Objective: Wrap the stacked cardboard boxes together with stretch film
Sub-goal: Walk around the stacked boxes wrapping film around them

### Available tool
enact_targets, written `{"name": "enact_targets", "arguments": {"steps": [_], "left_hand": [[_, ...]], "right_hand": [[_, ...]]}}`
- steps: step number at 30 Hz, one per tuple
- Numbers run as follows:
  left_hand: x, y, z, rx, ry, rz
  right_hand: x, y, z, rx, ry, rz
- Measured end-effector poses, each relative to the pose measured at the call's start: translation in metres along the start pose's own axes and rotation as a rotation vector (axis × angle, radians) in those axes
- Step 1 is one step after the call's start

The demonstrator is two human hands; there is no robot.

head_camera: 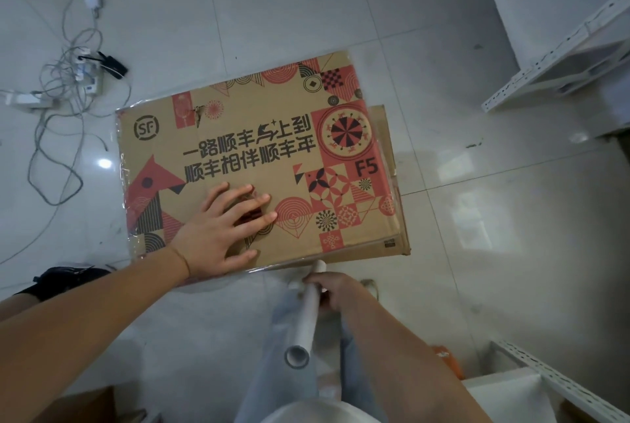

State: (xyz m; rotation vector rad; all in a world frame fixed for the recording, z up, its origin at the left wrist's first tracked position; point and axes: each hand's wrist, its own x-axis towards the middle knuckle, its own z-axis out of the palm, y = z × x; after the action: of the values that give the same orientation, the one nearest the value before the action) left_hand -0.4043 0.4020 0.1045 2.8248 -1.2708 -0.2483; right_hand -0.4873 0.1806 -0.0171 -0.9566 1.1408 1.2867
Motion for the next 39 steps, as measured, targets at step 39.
{"name": "enact_targets", "arguments": {"steps": [39], "left_hand": [[-0.001,-0.002,0.006,-0.012,0.024,-0.037]], "right_hand": [[0.026,0.017,-0.022,0.133,-0.224,-0.069]]}}
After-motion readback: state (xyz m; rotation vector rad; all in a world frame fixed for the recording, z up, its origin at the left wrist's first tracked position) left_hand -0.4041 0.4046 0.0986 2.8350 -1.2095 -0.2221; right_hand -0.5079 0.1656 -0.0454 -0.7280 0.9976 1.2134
